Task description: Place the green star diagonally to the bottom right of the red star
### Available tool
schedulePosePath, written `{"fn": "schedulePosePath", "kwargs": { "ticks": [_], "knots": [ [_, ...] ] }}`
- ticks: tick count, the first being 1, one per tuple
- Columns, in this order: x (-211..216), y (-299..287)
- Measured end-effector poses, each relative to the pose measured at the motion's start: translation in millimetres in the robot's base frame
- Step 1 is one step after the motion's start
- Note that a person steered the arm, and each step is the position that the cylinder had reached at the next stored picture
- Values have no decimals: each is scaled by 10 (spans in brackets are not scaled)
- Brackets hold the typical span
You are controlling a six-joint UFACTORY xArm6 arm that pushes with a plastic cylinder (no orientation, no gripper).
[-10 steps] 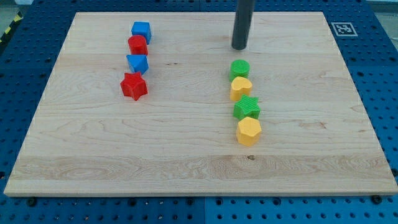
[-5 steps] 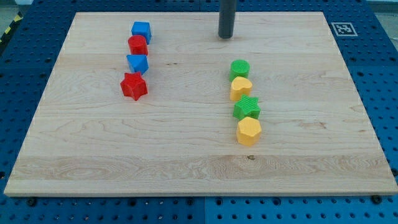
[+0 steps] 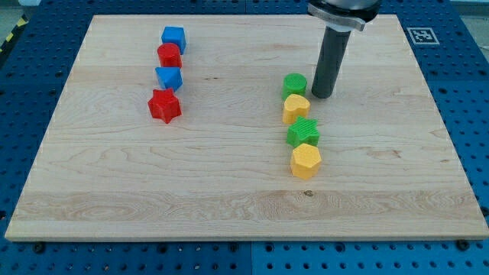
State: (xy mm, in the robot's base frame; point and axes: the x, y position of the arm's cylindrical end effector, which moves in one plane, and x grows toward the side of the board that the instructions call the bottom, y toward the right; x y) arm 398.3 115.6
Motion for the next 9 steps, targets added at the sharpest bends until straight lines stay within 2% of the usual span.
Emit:
{"fn": "schedulePosePath", "kwargs": {
  "ticks": [2, 5, 9],
  "knots": [
    [157, -105],
    [914, 49],
    [929, -1099]
  ]
}}
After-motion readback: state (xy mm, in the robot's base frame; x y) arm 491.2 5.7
